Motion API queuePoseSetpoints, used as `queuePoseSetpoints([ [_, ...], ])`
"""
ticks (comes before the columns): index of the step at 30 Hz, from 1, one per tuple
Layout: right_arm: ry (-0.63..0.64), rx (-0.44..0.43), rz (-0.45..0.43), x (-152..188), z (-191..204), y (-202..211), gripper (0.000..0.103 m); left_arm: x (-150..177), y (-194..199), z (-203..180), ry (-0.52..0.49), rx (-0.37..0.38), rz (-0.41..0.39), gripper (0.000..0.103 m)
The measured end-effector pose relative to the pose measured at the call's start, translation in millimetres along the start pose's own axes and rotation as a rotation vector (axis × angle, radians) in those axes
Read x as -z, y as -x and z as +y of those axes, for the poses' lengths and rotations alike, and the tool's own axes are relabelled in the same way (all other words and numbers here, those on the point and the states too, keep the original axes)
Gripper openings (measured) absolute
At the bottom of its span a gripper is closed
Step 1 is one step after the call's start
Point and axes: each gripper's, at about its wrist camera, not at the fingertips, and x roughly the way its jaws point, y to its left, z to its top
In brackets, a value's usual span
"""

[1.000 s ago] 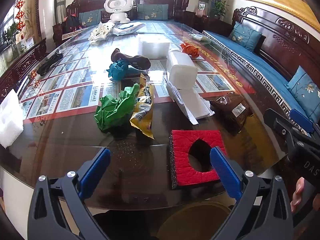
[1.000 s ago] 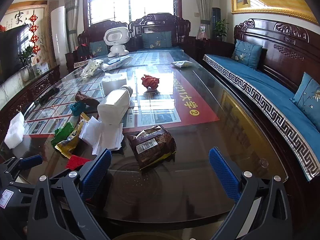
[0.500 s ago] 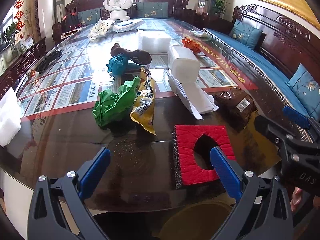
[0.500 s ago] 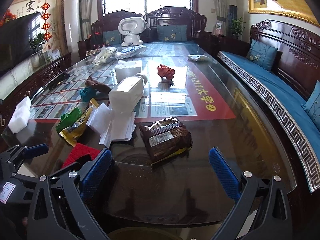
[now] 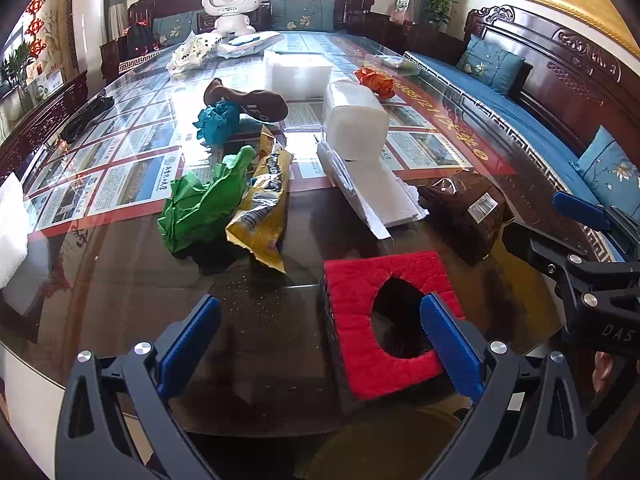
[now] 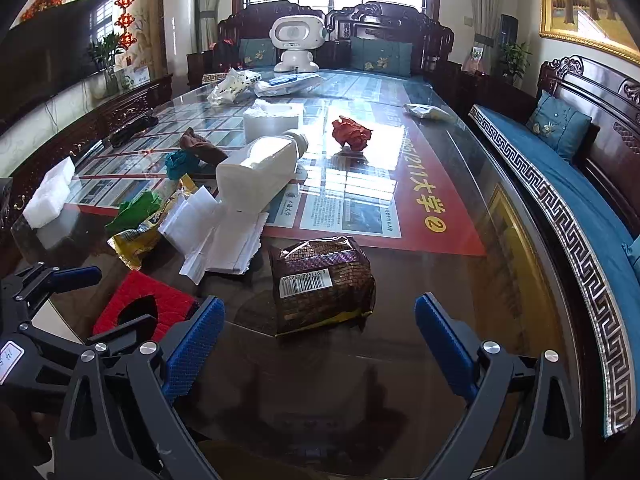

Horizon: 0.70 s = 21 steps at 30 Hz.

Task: Collect trash
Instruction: 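Grasp the red scrub sponge with the left tool while the right tool approaches the brown snack bag, then close the right tool on the brown snack bag and lift it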

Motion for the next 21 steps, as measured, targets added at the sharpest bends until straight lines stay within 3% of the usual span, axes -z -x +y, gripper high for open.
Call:
queuePoseSetpoints([
  [8,0.002,-0.012,-0.001,-1.6,-2.8,-7.0,0.092,-0.1,-1.3,-4.1,0.021,0.010,0.004,0.098],
  [14,0.006,-0.006,-0.002,-3.8,-0.8,-9.3,0.092,2.1,1.5,-0.1,0.032,0.007,0.011,0.082],
  [19,0.010,-0.001,0.000,-4.4,0.0,-10.3,0.092,-0.1,3.2,3.6,0.051,0.011,0.003,0.059],
  [21,0.013,0.002,0.000,-4.6,0.0,-10.1,0.092,-2.7,2.7,5.0,0.059,0.047,0.007,0.039],
])
